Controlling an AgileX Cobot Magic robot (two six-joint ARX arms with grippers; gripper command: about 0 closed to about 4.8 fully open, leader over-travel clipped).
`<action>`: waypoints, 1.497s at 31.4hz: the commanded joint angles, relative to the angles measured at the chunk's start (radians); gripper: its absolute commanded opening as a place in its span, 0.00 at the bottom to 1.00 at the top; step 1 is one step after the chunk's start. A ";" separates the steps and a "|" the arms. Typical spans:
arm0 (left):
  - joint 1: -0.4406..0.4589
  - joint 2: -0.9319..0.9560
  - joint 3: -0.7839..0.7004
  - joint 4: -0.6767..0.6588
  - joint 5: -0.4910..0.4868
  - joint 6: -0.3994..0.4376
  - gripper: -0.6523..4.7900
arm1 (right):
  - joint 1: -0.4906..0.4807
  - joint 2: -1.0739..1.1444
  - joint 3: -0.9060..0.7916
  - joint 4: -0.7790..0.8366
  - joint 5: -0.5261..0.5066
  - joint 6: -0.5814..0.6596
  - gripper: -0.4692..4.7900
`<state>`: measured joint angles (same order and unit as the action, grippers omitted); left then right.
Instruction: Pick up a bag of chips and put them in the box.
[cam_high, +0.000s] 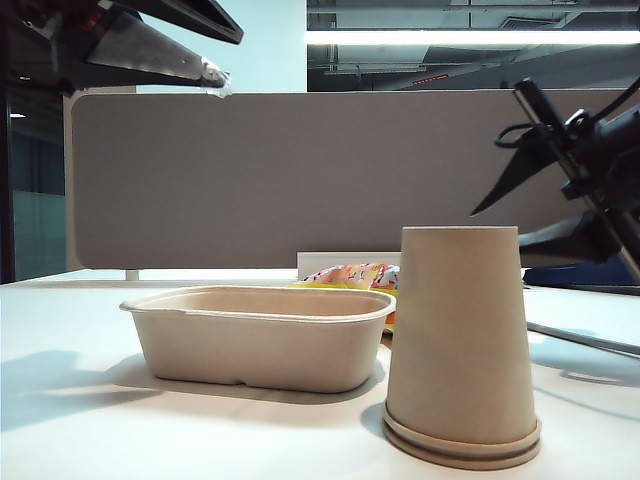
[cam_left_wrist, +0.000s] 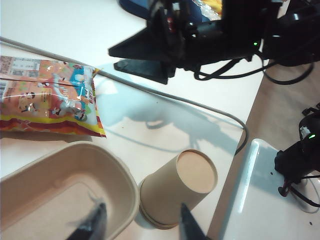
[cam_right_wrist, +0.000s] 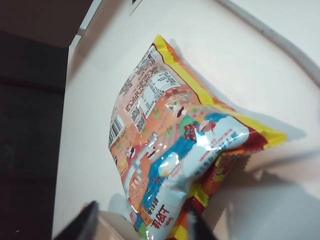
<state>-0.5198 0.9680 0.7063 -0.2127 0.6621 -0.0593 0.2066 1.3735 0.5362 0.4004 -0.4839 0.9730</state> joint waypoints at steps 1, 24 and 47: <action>0.001 0.007 0.004 0.035 -0.010 0.008 0.46 | 0.014 0.033 0.012 0.050 -0.016 0.026 0.64; 0.001 0.094 0.004 0.166 -0.037 0.067 0.47 | 0.048 0.189 0.043 0.128 -0.004 0.187 0.90; 0.001 0.095 0.004 0.172 -0.039 0.061 0.47 | 0.102 0.294 0.100 0.110 0.082 0.245 0.90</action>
<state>-0.5198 1.0634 0.7059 -0.0589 0.6239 0.0029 0.3080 1.6642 0.6289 0.4961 -0.4053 1.2102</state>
